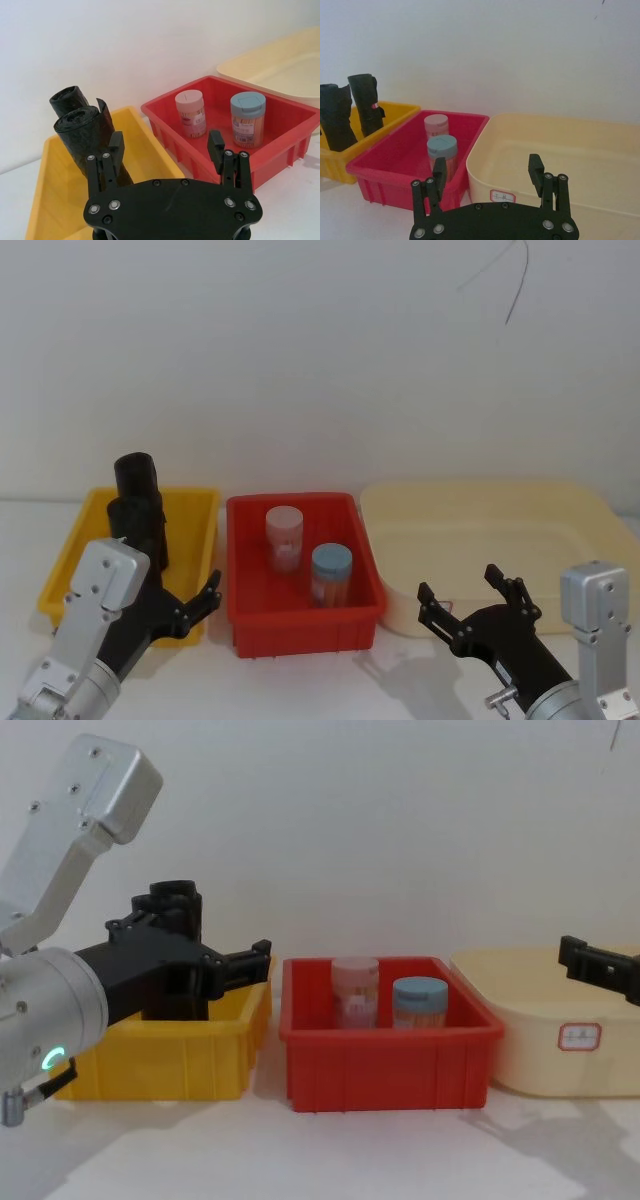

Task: Pick up the garbage bag with the one hand and transfer it to the other hand.

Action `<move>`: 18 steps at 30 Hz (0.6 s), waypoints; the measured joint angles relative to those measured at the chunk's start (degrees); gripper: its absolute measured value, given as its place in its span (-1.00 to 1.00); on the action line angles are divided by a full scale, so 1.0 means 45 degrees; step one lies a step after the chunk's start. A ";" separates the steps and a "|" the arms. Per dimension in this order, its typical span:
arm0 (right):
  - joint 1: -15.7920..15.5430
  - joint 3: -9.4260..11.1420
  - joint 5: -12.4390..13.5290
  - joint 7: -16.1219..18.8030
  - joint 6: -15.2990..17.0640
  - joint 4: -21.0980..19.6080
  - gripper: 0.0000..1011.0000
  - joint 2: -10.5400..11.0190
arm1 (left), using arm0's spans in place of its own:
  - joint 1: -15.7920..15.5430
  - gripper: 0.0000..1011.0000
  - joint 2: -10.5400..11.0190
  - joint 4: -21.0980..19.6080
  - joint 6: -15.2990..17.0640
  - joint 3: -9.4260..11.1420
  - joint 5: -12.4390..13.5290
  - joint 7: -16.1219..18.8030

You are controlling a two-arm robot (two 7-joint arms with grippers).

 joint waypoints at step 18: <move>0.0000 0.0000 0.0000 0.0000 0.0000 0.0000 0.98 0.0001 | 0.0000 0.98 -0.0001 0.0000 0.0000 0.0000 -0.0001 0.0000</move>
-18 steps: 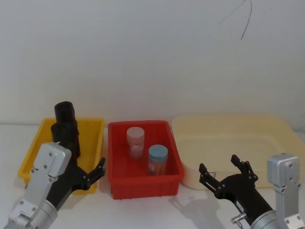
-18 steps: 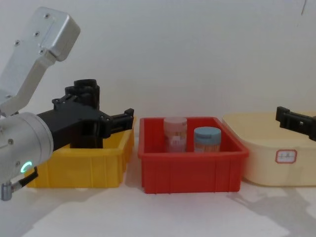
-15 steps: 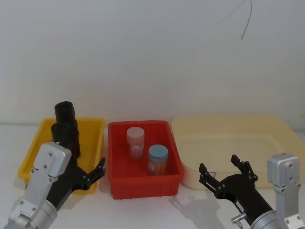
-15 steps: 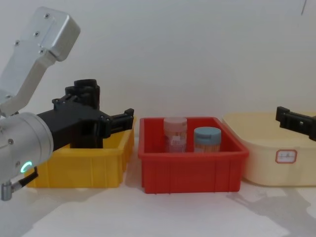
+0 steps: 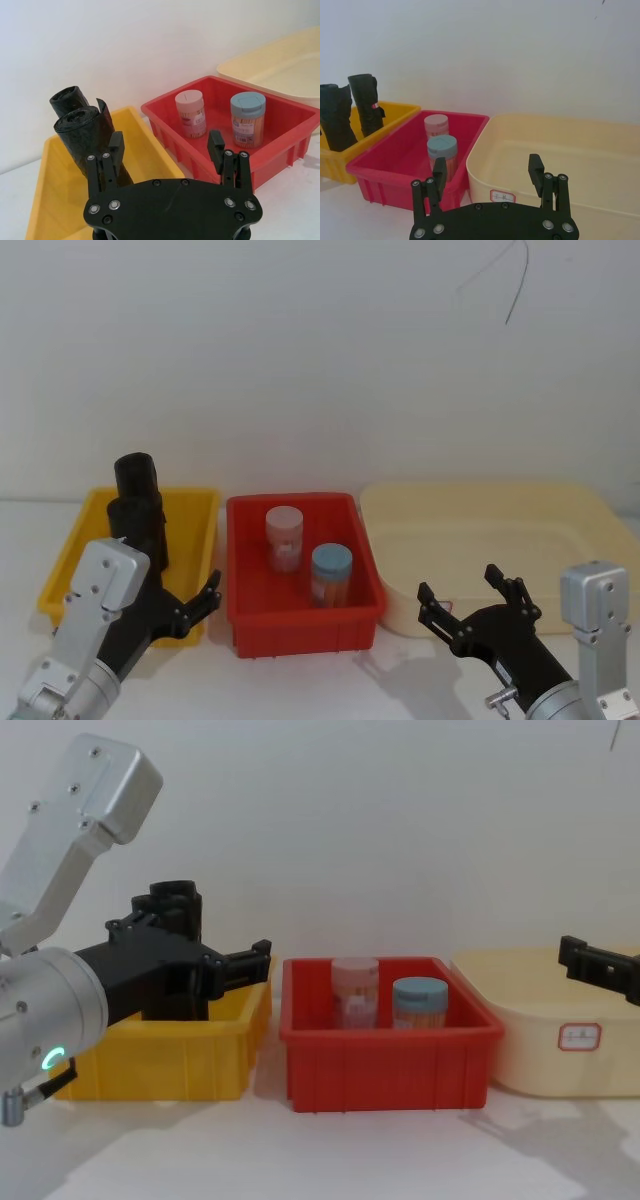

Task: Pick up the garbage bag with the one hand and transfer it to the other hand.

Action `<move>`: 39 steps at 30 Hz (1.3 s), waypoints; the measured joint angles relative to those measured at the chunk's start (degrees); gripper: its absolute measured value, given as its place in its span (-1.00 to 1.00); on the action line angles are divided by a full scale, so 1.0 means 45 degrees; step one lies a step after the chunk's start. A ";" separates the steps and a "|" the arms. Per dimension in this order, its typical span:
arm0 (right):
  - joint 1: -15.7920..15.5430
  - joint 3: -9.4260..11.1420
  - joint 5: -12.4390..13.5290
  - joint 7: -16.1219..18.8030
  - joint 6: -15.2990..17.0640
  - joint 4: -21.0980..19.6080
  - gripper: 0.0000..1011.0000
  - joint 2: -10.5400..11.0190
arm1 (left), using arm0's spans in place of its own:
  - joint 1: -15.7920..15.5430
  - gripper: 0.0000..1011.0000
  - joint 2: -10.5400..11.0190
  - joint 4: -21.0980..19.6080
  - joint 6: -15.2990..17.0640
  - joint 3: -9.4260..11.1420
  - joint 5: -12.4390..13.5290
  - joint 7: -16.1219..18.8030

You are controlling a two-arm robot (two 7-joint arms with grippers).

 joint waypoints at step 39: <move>0.0000 0.0000 0.0000 0.0000 0.0000 0.0000 0.98 0.0000 | 0.0629 0.98 0.0029 -0.0255 0.0797 -0.1307 -0.0573 0.0470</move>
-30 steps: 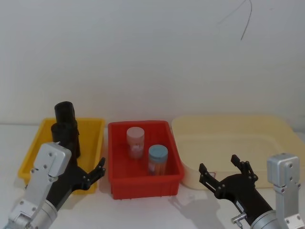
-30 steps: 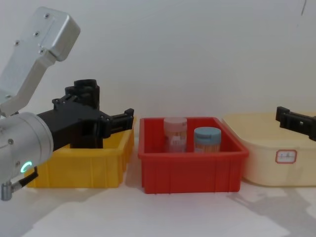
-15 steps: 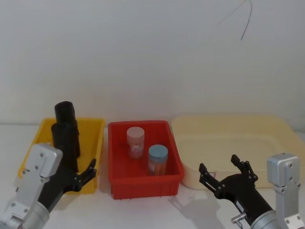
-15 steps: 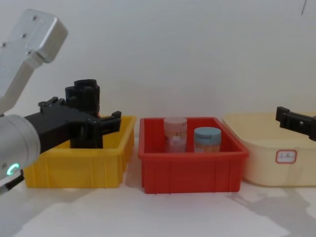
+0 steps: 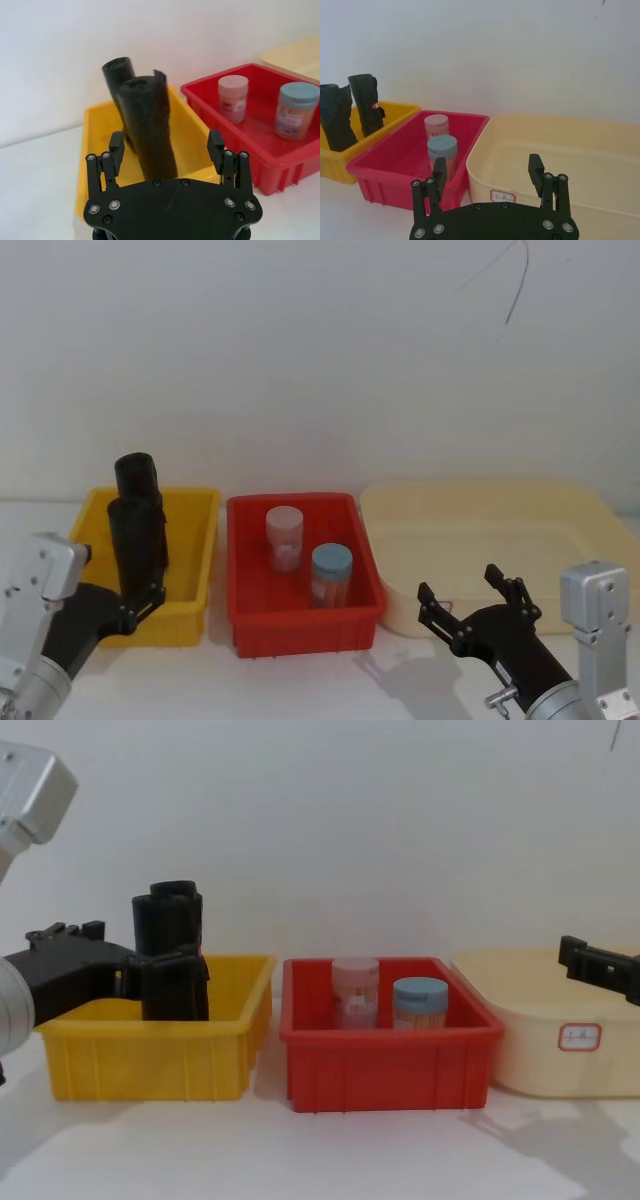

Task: Pick up the garbage bag with the one hand and transfer it to the other hand.

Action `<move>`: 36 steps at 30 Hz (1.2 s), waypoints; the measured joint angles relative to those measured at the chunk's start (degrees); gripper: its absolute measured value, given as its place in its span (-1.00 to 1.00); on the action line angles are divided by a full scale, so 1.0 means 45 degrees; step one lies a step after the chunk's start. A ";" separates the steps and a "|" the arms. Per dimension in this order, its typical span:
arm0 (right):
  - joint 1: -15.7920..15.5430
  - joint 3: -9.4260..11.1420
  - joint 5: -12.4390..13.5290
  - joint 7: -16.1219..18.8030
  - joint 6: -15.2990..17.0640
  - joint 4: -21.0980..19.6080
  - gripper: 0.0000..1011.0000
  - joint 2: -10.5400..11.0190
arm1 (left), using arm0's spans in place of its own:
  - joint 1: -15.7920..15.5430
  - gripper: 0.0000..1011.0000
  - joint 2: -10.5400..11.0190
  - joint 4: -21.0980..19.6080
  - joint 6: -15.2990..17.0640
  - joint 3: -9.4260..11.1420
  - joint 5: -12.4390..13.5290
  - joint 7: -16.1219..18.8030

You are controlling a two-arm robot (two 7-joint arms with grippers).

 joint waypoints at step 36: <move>0.0000 0.0000 0.0000 0.0000 0.0000 0.0000 0.98 0.0000 | -0.2125 0.98 -0.1544 0.2904 0.0094 -0.0132 -0.0577 -0.1021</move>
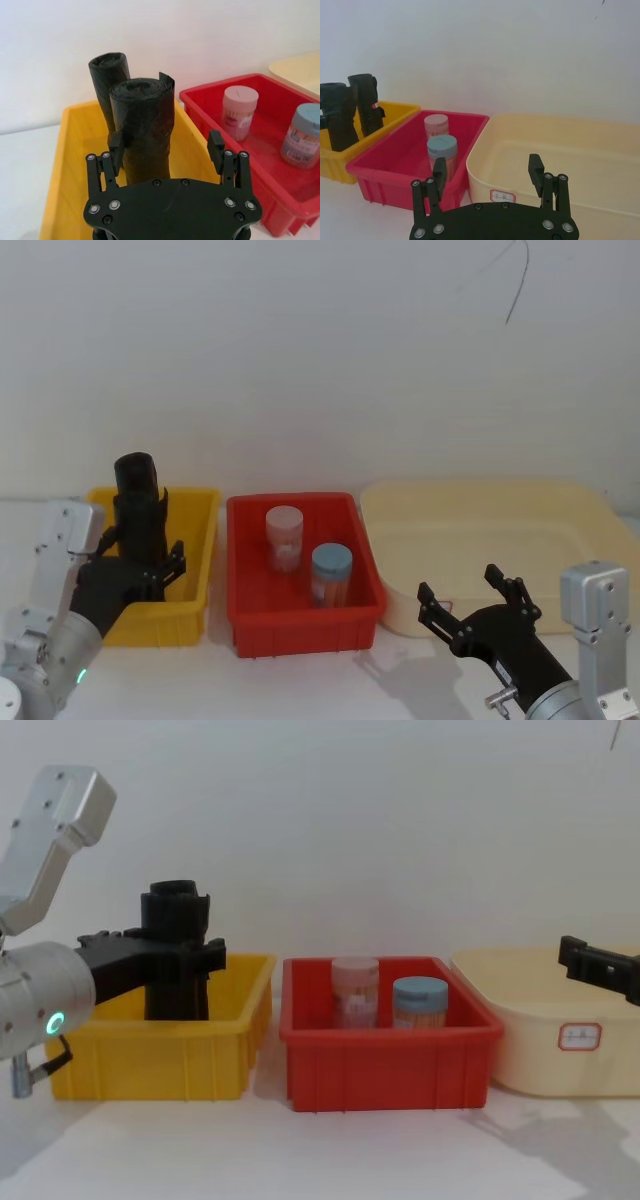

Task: Pick up the garbage bag with the one hand and transfer it to the other hand.

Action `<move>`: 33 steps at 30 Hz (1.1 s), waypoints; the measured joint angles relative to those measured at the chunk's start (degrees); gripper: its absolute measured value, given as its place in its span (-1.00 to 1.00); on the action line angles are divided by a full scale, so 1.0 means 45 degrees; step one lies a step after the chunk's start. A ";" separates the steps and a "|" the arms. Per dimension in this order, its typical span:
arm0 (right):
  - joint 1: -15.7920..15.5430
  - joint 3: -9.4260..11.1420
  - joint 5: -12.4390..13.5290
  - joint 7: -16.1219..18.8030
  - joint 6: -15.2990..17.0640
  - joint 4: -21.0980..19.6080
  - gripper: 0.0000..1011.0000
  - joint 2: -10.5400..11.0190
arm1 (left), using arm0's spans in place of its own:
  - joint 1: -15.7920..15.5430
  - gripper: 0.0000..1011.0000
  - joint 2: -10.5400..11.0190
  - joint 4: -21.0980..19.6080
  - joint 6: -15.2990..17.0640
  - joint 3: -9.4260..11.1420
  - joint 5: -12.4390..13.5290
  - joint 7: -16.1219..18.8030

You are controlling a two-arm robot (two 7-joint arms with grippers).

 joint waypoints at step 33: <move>0.0000 0.0000 0.0000 0.0000 0.0000 0.0000 0.98 0.0000 | -0.0523 0.98 -0.0500 0.0648 -0.0140 -0.0370 0.0306 -0.0120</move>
